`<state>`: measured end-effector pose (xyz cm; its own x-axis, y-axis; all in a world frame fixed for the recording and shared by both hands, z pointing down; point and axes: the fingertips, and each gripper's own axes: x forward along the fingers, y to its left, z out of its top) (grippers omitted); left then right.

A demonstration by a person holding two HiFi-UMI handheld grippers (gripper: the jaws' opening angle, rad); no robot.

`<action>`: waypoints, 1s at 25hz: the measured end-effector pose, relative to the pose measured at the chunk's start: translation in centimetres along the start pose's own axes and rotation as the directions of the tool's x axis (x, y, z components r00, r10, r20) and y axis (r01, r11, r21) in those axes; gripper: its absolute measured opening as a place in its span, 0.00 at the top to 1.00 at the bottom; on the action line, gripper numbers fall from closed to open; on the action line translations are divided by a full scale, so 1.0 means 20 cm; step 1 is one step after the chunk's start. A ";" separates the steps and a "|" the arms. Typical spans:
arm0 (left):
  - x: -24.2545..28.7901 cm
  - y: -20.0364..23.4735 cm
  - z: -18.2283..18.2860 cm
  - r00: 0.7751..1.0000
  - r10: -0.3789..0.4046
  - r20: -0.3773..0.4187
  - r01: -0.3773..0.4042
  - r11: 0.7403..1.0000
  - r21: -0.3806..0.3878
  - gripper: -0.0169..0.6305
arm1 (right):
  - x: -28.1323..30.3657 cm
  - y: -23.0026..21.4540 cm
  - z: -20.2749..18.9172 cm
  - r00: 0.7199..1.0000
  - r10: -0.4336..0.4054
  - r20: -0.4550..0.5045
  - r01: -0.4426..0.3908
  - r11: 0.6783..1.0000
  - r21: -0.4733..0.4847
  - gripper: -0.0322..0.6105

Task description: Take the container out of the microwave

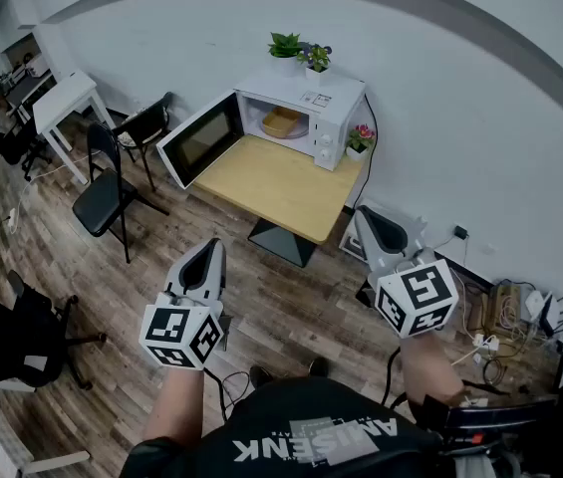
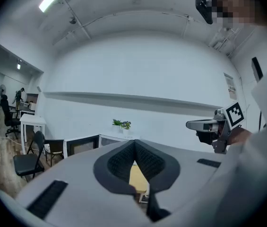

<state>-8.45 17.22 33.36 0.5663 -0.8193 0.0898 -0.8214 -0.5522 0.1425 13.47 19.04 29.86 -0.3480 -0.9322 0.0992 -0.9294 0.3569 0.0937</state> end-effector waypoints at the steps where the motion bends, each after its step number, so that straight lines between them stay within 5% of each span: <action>1: -0.01 0.00 0.00 1.000 0.001 0.001 -0.001 1.000 0.001 0.97 | 0.00 0.01 0.00 1.000 0.001 0.000 -0.001 1.000 -0.001 0.94; 14: -0.03 0.10 0.02 1.000 0.019 0.019 -0.019 0.999 0.047 0.97 | 0.04 0.06 0.04 0.999 0.007 0.044 -0.007 1.000 0.010 0.94; 18: -0.05 0.14 0.02 1.000 -0.015 0.027 0.015 1.000 -0.008 0.97 | 0.07 0.09 0.06 0.999 0.007 0.051 -0.007 1.000 0.000 0.94; 25: -0.10 0.25 0.04 0.998 -0.045 0.049 0.043 0.998 0.038 0.97 | 0.15 0.22 0.05 0.999 0.008 0.038 -0.008 1.000 -0.010 0.94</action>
<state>-13.69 15.99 33.13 0.5989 -0.8001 0.0353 -0.7981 -0.5926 0.1090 8.14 17.77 29.64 -0.3602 -0.9308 0.0622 -0.9254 0.3650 0.1026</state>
